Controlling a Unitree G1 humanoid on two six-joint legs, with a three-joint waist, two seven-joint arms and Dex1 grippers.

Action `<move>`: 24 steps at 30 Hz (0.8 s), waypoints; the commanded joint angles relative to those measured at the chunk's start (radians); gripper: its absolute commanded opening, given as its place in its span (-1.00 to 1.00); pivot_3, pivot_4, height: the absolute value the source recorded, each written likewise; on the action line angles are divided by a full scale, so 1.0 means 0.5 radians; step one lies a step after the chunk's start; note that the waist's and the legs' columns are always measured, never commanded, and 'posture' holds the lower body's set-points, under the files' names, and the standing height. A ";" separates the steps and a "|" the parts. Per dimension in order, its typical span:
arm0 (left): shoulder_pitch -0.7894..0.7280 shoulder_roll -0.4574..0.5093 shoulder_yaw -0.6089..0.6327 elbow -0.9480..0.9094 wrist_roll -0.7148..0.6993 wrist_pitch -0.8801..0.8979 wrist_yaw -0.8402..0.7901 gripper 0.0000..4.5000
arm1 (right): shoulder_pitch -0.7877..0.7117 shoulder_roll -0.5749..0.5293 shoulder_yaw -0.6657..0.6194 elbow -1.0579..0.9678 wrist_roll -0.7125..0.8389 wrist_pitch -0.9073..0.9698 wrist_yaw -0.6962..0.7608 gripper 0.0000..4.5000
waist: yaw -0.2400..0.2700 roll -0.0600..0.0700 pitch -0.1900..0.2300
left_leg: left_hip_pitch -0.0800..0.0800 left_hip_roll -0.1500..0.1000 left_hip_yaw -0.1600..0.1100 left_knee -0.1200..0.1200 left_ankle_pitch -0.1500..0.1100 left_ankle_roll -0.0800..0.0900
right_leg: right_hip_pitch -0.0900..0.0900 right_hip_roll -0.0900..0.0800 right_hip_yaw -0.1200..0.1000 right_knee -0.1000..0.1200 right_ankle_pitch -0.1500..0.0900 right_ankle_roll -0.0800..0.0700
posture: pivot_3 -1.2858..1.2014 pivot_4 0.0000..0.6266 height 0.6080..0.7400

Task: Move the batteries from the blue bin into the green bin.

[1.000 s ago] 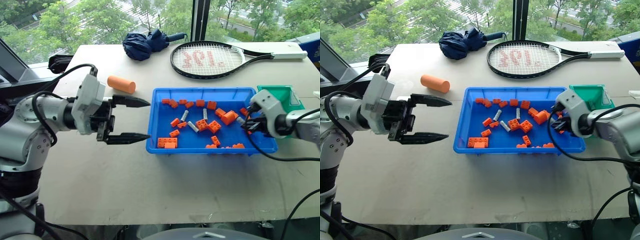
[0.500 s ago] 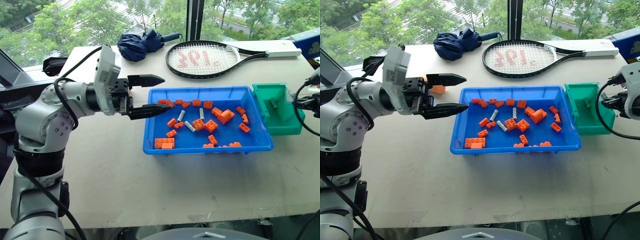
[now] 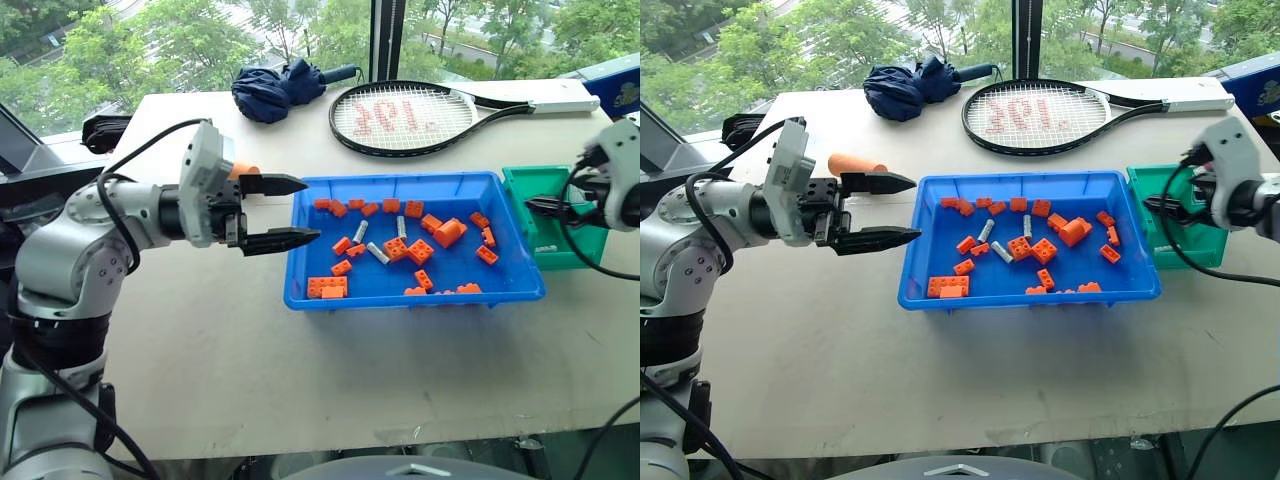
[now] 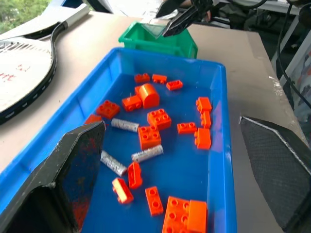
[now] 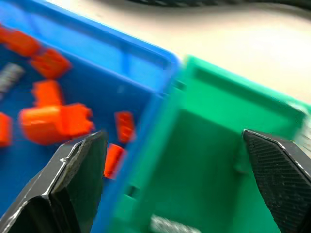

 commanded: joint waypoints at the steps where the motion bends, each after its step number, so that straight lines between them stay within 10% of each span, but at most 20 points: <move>1: 0.095 0.079 0.118 0.014 0.030 -0.104 -0.101 1.00 | -0.042 0.141 0.141 -0.232 0.113 0.027 0.043 0.98 | 0.002 -0.001 0.000 | 0.000 0.000 -0.001 0.000 0.000 0.000 | 0.000 0.000 -0.001 -0.001 0.000 0.000 | 0.03 -0.52 1.00; 11: 0.284 0.151 0.170 0.103 0.147 -0.299 -0.227 1.00 | -0.330 0.740 0.836 -0.040 -0.188 -0.165 -0.107 0.98 | -0.003 -0.001 0.000 | -0.002 -0.001 -0.004 0.001 0.000 -0.001 | 0.000 -0.001 -0.005 0.000 0.000 0.000 | 0.03 -0.52 1.00; 17: 0.338 0.150 0.210 0.034 0.137 -0.281 -0.197 1.00 | -0.498 0.997 0.723 0.294 -0.302 -0.031 -0.354 0.98 | -0.002 -0.001 0.000 | -0.003 -0.001 -0.006 0.001 0.001 -0.001 | -0.001 -0.001 -0.009 0.000 0.000 0.000 | 0.03 -0.52 1.00; 24: 0.318 0.139 0.207 0.015 0.127 -0.271 -0.170 1.00 | -0.507 1.066 0.684 0.408 -0.334 0.121 -0.414 -0.24 | -0.016 -0.001 0.000 | -0.003 -0.001 -0.008 0.001 0.001 -0.002 | -0.002 -0.001 -0.011 0.001 0.000 -0.001 | 0.03 -0.52 1.00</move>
